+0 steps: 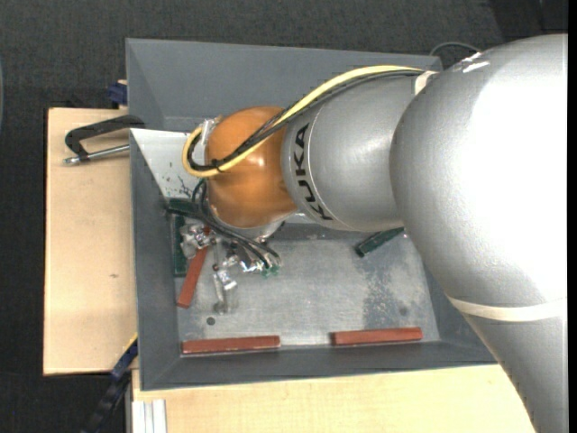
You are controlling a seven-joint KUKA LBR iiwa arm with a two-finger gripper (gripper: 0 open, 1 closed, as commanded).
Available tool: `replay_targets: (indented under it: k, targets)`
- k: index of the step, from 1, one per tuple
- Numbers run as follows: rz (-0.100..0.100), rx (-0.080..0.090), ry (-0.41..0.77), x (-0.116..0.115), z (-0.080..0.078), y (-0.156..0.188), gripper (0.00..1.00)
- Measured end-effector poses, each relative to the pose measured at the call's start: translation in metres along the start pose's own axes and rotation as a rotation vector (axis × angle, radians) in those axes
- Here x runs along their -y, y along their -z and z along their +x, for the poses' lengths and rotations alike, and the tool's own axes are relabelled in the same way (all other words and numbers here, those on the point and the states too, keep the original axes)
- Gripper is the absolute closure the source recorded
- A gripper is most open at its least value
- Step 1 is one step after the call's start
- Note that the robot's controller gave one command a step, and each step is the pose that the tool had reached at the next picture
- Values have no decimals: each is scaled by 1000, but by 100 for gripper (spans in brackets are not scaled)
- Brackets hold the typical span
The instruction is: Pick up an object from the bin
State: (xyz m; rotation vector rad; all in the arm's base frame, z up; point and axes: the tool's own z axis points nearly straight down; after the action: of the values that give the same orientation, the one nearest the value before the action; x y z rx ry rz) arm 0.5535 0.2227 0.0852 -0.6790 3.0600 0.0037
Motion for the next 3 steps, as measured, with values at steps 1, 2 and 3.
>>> replay_targets:
  k: [1, 2, 3]
  targets:
    - [7, -1, -58, 12, -44, -10, 100]
    - [7, -1, -58, 12, -44, -10, 100]
    - [1, 2, -97, 21, 22, 169, 100]
